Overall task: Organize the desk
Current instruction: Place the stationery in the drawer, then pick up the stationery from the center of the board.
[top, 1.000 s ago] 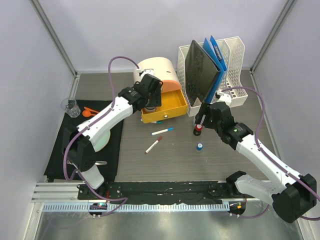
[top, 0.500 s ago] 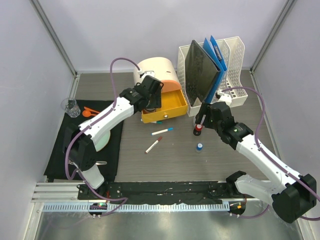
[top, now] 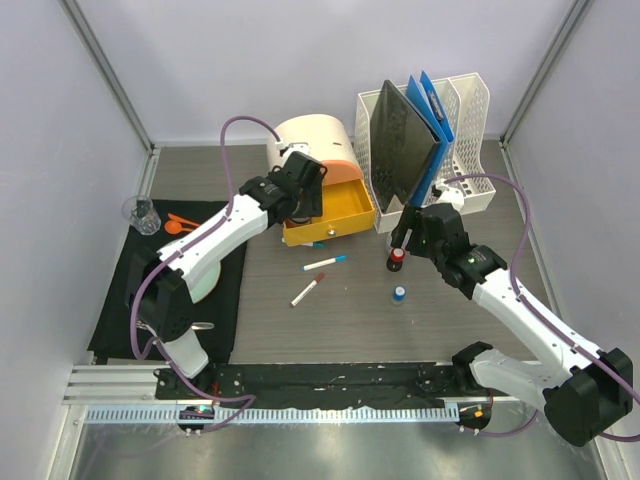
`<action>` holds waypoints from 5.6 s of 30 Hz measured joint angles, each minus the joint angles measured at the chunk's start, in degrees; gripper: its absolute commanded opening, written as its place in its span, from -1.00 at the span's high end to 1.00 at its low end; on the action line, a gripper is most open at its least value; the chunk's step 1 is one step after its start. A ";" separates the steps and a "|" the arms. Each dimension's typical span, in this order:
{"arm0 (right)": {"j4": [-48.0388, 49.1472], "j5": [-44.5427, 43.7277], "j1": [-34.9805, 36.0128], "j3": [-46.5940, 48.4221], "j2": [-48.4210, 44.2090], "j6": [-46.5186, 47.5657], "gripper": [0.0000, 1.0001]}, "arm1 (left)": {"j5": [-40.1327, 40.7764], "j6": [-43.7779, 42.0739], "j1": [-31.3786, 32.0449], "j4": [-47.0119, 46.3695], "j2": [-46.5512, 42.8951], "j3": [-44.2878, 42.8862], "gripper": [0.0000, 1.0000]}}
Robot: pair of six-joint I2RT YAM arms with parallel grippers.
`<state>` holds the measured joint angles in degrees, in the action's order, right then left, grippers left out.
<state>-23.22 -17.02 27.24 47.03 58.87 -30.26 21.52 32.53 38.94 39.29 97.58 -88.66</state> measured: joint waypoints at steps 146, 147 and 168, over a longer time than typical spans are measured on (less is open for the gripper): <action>2.05 5.16 -6.75 11.04 23.58 7.48 0.61 | -6.14 -6.47 -13.11 -8.90 -46.49 42.05 -0.99; 1.66 5.16 -6.75 11.04 23.21 7.48 0.61 | -6.14 -6.71 -13.11 -9.22 -46.84 42.93 -0.99; -7.39 8.83 -6.75 16.17 12.24 7.43 0.60 | -8.02 -13.53 -13.62 -6.29 -45.33 40.04 -0.99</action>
<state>-30.61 -8.19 20.49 63.20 71.11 -22.83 13.50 19.00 25.32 32.99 52.25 -48.62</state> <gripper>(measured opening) 0.634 0.996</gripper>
